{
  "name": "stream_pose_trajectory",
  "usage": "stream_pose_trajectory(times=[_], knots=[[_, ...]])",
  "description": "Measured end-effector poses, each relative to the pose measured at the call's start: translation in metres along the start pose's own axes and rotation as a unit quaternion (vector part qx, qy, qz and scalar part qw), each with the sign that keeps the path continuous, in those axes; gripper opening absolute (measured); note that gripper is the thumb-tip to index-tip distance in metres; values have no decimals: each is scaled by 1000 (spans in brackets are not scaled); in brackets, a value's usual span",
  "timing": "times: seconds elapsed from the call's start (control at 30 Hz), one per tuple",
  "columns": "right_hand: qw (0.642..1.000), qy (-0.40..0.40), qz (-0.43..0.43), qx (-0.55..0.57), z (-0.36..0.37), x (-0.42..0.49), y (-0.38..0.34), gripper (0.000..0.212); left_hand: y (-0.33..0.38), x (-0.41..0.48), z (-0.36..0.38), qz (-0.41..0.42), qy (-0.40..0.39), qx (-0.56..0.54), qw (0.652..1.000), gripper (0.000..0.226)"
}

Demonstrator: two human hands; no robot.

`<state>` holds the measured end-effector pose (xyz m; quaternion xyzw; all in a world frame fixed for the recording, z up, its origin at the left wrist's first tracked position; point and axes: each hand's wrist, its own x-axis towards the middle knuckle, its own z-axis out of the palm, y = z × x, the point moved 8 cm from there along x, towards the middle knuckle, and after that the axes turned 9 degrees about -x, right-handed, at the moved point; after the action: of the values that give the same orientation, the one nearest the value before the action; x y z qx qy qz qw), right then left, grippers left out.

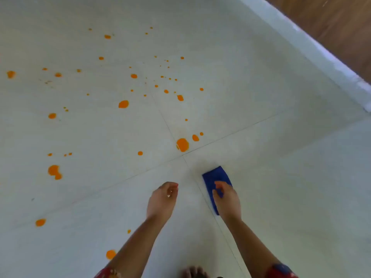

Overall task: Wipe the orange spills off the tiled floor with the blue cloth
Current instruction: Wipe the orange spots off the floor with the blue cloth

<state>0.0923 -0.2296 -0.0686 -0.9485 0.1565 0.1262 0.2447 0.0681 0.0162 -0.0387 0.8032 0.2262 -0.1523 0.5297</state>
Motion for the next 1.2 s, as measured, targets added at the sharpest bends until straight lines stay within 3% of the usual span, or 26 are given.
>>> stream_pose_trajectory(times=[0.13, 0.27, 0.37, 0.47, 0.53, 0.6, 0.7, 0.77, 0.83, 0.93, 0.97, 1.1, 1.2], knots=[[977, 23, -40, -210, 12, 27, -5, 69, -9, 20, 9, -14, -18, -23, 999, 22], [959, 24, -117, -258, 26, 36, -14, 54, -8, 26, 5, -7, -32, -34, 999, 13], [983, 10, -103, -153, 25, 45, -22, 34, 3, 28, -5, 2, -61, -65, 996, 10], [994, -35, -60, 83, 12, 34, -41, 14, 23, 24, -24, 22, -90, -51, 994, 14], [949, -116, -13, 293, 9, 16, -66, 21, 28, 21, -43, 19, -89, -50, 995, 14], [856, -234, 15, 460, 11, -11, -103, 29, 27, 14, -60, 4, -89, -48, 995, 19], [721, -379, 2, 580, 9, -50, -159, 38, 28, -3, -81, -33, -111, -87, 990, 26], [687, -421, -12, 592, 12, -64, -180, 42, 29, -14, -88, -38, -134, -163, 977, 26], [708, -414, 18, 571, 26, -68, -186, 40, 25, -24, -99, -42, -124, -227, 965, 30], [815, -318, 38, 482, 41, -67, -175, 19, 10, -36, -105, -62, -88, -276, 955, 33], [826, -317, 12, 466, 44, -72, -179, 16, 6, -39, -104, -66, -87, -293, 950, 33], [784, -395, -25, 479, 63, -107, -200, 43, -5, -45, -99, -60, -52, -339, 938, 18], [805, -352, -60, 474, 65, -110, -201, 37, -12, -46, -112, -43, 2, -302, 952, 11]])
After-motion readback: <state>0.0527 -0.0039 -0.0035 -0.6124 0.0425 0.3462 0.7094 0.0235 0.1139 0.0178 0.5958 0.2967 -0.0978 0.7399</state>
